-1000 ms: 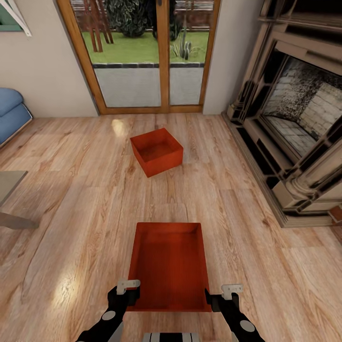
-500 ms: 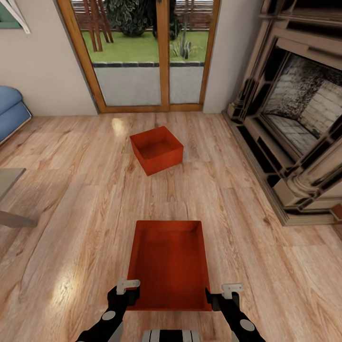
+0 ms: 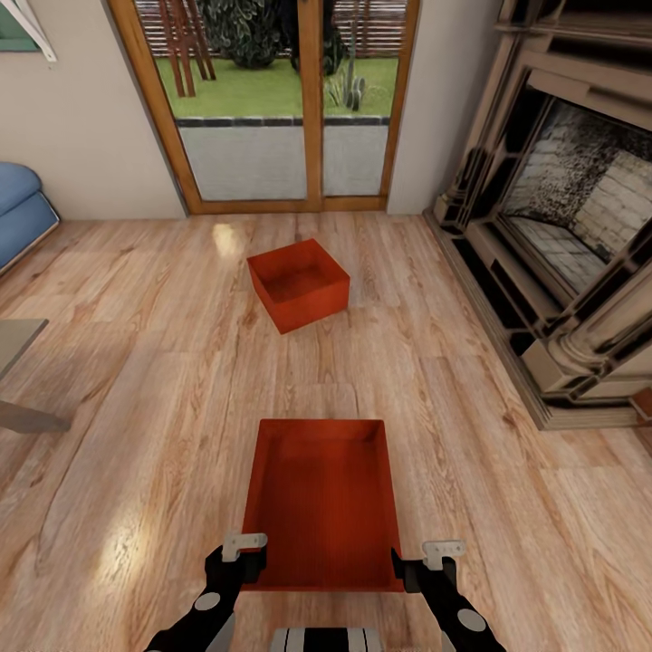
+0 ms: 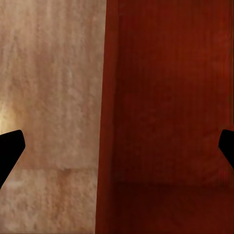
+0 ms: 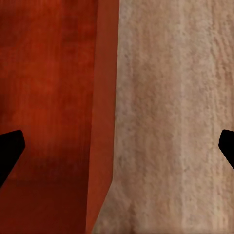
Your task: Move the two storage containers from the living room to the garage. In the garage, place one container on the floor and stack the other container on top of it (either order is fine).
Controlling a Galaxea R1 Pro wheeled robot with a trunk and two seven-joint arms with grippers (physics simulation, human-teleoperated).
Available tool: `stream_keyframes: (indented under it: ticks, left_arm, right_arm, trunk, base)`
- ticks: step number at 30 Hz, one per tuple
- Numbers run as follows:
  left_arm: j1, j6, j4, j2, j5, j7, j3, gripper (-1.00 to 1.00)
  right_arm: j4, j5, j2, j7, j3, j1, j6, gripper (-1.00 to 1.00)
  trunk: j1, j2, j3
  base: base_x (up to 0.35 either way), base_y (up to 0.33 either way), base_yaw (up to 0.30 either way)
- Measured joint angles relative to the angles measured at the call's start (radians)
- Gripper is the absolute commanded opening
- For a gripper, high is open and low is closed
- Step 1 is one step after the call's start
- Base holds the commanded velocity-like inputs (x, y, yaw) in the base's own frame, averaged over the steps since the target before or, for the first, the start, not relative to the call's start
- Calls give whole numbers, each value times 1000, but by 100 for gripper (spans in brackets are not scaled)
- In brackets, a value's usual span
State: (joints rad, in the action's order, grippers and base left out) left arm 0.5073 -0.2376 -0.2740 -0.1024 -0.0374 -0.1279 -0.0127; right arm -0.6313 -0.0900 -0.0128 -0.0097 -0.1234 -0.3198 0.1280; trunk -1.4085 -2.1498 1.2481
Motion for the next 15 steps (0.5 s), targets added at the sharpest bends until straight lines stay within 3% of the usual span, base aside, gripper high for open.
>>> stream_keyframes:
  ticks: [15]
  left_arm:
    - [0, 0, -13, -1, 2, -5, 0, 100]
  right_arm:
    - [-3, 3, 0, 0, -1, 0, 0, 100]
  trunk:
    - [0, 0, 24]
  base:
    - [0, 0, 0]
